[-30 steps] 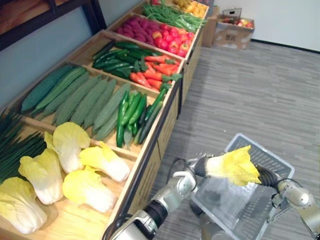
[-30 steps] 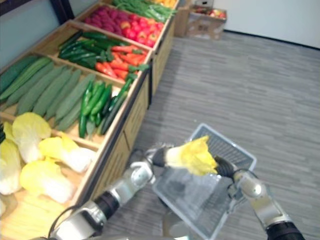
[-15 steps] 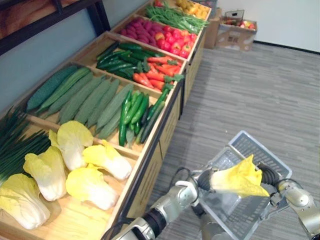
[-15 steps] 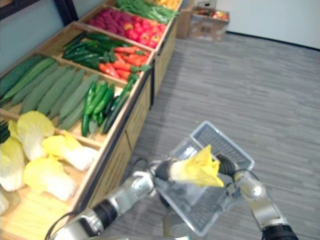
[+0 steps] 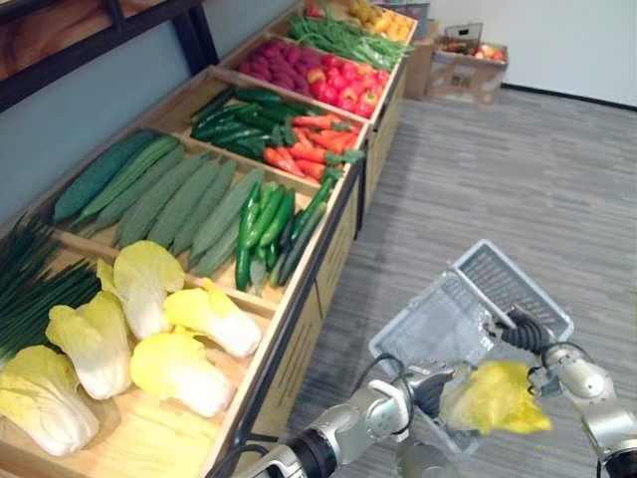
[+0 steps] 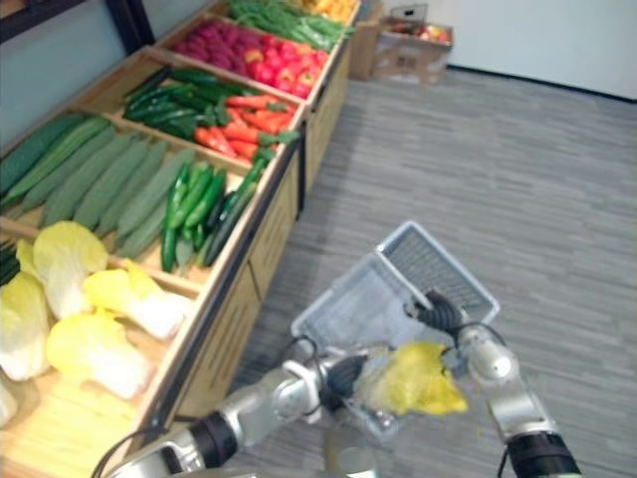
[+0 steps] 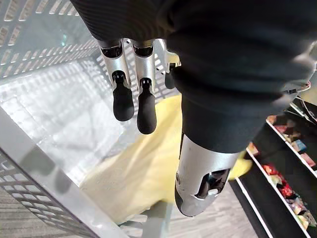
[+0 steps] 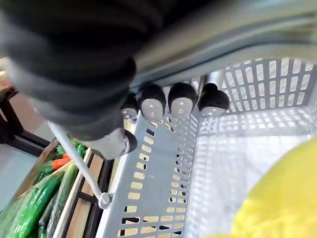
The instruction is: Pick vegetable in the basket
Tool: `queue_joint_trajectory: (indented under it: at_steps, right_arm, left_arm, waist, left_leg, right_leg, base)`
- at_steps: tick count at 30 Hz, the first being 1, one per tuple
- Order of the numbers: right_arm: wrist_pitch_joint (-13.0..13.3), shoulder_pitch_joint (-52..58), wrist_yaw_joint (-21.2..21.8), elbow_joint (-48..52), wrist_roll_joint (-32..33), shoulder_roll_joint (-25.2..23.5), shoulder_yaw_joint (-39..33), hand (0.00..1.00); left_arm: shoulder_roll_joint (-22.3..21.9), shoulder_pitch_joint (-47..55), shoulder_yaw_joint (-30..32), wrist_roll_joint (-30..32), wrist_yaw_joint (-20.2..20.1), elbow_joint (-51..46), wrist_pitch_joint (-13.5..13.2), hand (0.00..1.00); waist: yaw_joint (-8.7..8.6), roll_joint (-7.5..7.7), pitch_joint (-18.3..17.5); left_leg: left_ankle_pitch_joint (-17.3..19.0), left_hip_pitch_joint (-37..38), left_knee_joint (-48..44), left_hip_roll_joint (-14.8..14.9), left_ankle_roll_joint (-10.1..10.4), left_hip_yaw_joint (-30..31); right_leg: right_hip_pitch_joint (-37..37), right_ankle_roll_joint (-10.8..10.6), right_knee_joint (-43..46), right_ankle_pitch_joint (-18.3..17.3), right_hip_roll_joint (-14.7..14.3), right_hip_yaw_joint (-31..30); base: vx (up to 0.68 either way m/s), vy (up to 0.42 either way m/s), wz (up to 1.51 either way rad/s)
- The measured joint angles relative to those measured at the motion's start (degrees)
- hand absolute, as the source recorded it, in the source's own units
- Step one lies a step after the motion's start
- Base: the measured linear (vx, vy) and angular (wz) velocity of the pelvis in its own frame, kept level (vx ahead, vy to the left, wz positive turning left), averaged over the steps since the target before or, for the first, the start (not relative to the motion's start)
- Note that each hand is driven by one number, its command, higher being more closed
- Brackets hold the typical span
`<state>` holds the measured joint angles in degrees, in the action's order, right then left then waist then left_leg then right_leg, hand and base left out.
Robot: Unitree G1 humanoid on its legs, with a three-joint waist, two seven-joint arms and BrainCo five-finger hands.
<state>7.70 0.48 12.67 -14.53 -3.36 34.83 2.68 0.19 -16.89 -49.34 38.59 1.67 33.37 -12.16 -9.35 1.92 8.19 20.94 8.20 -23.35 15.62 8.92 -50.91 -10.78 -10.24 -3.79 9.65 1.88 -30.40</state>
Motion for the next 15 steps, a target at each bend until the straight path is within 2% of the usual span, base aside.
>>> queue_joint_trajectory:
  at_steps: [10, 15]
  right_arm:
    - [0.0, -0.8, 0.0, -0.1, 1.7, -0.7, 0.0, 1.00]
    - [0.0, -1.0, 0.0, -0.1, 2.1, -2.2, 0.1, 1.00]
  left_arm:
    - [0.0, 0.4, 0.4, 1.0, 0.9, 1.2, 0.4, 0.00]
    - [0.0, 0.4, 2.4, 1.7, 2.3, 3.1, 1.5, 0.00]
  waist:
    - [0.03, 0.18, -0.8]
    - [0.04, 0.19, -0.8]
  left_leg:
    - [0.3, 0.2, -0.2, -0.1, 0.0, -0.2]
    - [0.3, 0.3, -0.1, -0.2, -0.1, -0.2]
  right_leg:
    - [0.1, 0.0, 0.0, 0.0, 0.0, -0.4]
    - [0.0, 0.0, 0.0, 0.0, 0.1, -0.5]
  base:
    - [0.00, 0.001, 0.00]
    - [0.00, 0.006, -0.01]
